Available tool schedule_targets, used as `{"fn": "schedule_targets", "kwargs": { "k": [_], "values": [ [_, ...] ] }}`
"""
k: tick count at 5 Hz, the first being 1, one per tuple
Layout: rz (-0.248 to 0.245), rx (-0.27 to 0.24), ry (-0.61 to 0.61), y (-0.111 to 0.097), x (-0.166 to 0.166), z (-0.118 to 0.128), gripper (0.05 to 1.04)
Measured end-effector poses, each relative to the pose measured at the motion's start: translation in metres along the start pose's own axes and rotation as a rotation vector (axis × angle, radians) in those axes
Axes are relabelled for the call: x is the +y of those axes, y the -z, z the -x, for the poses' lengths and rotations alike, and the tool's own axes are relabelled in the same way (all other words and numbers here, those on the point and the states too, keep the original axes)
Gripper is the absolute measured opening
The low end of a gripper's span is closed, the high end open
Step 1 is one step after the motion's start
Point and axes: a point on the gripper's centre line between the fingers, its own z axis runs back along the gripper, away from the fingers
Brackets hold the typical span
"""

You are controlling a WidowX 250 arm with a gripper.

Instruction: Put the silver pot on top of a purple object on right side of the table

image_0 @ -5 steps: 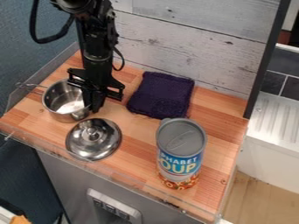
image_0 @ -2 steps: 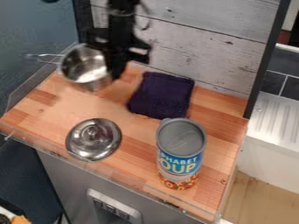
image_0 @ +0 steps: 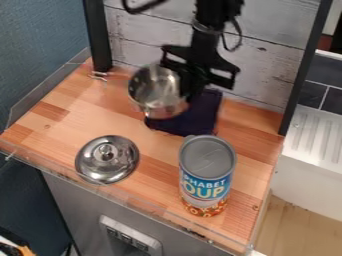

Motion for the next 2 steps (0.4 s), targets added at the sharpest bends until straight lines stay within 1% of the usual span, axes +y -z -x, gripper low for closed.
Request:
{"fn": "schedule_targets", "kwargs": {
  "k": [1,2],
  "values": [
    [0.009,0.013,0.005,0.0126,-0.0121,-0.0107,0.081],
    [0.028,0.012,0.002,0.0167,-0.0177,-0.0183,0.081]
  ]
}}
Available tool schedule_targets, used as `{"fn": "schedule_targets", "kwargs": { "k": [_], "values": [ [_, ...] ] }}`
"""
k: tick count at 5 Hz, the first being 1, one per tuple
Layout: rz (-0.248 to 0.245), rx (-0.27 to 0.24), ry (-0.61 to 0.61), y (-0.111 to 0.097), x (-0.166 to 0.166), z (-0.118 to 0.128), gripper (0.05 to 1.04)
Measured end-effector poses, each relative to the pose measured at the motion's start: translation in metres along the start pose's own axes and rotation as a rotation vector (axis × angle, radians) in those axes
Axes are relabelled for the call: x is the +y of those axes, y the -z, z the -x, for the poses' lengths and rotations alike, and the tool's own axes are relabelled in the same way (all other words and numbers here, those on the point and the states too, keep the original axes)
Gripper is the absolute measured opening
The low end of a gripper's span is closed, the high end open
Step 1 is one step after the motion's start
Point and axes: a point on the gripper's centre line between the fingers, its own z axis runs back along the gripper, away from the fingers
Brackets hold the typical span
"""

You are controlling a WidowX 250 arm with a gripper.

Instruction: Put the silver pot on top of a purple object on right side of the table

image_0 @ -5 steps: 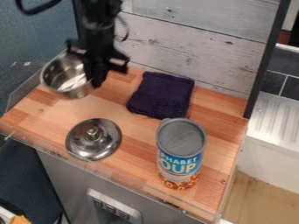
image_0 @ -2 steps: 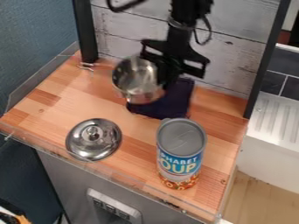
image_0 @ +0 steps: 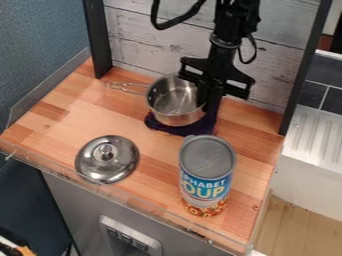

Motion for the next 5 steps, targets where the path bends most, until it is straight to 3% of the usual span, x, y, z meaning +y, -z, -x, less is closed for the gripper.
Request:
{"fn": "schedule_targets", "kwargs": {
  "k": [2,3,4,5],
  "values": [
    [0.011,0.042,0.017,0.013,-0.007,-0.005,0.110],
    [0.022,0.067,0.046,0.014,-0.008,0.000,0.287],
    [0.069,0.041,0.069,-0.009,-0.010,0.002,0.571],
    [0.078,0.040,0.104,-0.021,-0.008,0.007,0.873]
  ]
}}
